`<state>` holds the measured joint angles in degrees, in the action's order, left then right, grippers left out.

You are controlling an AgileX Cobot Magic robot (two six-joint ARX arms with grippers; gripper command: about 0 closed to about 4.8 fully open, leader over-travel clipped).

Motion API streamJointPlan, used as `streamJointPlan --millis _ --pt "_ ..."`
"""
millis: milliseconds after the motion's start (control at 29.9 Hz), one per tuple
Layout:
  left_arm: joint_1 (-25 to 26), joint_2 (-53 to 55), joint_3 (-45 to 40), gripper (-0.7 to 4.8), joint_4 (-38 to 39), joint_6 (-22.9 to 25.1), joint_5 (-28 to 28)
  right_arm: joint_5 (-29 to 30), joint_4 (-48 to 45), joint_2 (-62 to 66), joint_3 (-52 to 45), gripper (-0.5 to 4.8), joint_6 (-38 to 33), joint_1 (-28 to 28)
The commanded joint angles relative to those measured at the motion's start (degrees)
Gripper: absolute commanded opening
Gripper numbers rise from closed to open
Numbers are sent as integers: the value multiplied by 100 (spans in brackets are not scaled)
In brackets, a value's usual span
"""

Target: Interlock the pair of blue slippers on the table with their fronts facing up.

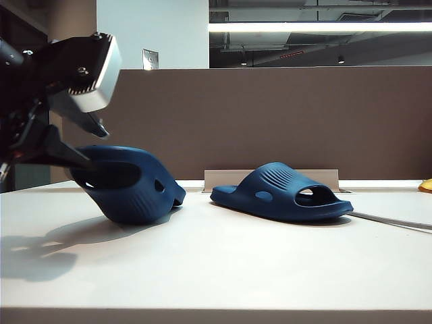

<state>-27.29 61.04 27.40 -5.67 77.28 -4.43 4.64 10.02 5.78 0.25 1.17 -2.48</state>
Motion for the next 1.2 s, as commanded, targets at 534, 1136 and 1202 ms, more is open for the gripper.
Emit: streamJointPlan --millis 534,1136,1202 --pt "-98 221 9 10 -505 -433 328 -2 -87 0 -7 9 -4 -9" --pt "-98 216 9 -4 -866 -1344 334 -616 -426 0 -7 9 57 9" --pt "-98 216 13 -4 -901 -1460 341 -599 -446 0 -7 9 28 4"
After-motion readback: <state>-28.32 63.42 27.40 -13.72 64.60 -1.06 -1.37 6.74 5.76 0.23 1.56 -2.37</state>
